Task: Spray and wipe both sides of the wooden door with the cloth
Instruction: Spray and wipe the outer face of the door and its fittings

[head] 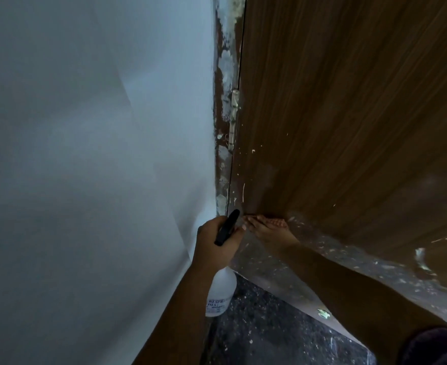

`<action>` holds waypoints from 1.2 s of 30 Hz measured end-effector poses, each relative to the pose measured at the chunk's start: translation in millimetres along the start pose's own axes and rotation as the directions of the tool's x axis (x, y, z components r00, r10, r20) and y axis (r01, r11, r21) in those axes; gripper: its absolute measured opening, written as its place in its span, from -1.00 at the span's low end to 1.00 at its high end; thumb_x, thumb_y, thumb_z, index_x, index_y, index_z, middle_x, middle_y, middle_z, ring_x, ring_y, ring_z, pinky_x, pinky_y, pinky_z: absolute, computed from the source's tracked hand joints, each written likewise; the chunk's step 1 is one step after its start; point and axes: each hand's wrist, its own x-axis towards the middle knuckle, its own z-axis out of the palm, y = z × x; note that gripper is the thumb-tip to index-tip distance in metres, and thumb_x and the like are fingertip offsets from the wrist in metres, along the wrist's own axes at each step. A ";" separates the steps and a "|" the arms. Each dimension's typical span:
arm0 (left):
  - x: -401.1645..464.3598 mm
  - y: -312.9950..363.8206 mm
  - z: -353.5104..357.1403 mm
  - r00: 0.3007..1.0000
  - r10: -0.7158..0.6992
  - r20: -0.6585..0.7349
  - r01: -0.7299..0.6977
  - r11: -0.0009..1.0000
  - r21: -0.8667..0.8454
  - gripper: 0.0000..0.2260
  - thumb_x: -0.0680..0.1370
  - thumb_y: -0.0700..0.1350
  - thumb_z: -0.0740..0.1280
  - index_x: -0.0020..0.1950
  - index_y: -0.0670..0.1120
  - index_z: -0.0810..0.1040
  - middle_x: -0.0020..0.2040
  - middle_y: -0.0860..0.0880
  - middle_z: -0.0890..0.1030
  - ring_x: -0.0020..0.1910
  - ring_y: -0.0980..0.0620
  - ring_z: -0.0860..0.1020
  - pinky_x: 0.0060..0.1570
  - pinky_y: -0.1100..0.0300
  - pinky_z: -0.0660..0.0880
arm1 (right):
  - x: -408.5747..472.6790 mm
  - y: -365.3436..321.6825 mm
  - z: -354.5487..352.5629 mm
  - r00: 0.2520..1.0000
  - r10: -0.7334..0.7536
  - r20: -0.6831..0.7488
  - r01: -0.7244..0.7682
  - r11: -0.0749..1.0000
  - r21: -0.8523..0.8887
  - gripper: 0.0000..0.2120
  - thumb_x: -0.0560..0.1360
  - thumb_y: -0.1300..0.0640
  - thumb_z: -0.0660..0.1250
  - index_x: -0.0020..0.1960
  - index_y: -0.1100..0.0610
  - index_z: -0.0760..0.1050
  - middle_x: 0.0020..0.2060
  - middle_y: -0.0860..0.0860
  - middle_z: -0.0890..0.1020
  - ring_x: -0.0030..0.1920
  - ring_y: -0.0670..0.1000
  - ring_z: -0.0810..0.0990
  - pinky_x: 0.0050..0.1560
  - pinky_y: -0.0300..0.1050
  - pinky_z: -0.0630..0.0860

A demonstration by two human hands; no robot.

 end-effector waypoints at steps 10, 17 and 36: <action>-19.2 5.0 12.5 0.995 -0.088 -0.038 0.084 0.992 -0.092 -0.82 0.54 -0.07 0.47 -0.23 -0.03 0.56 -0.50 0.17 0.50 -0.49 0.18 0.46 -0.25 0.20 0.41 | -18.7 78.2 -135.8 0.750 0.390 -0.535 -0.441 0.897 0.036 -0.36 0.61 0.04 -0.08 0.57 0.29 -0.22 0.58 0.21 -0.13 0.56 0.23 -0.24 0.52 0.17 -0.29; -24.0 3.3 20.2 1.000 -0.022 -0.005 0.022 0.998 -0.059 -0.79 0.53 -0.05 0.47 -0.26 -0.01 0.53 -0.53 0.16 0.45 -0.47 0.12 0.43 -0.29 0.22 0.41 | 11.3 19.6 -67.0 0.997 0.040 -0.072 -0.032 0.994 0.101 -0.47 0.67 0.21 -0.12 0.60 0.23 -0.19 0.60 0.13 -0.06 0.59 0.09 -0.08 0.58 -0.02 -0.05; -48.0 -18.0 81.3 0.985 0.030 0.167 -0.038 0.998 0.042 -0.70 0.49 0.05 0.49 -0.33 0.00 0.45 -0.52 0.13 0.44 -0.46 0.20 0.47 -0.36 0.42 0.36 | -90.5 24.2 10.7 0.949 0.046 -0.312 -0.134 0.954 -0.266 -0.45 0.63 0.13 0.00 0.57 0.28 0.00 0.57 0.20 0.03 0.56 0.22 0.07 0.53 0.09 0.01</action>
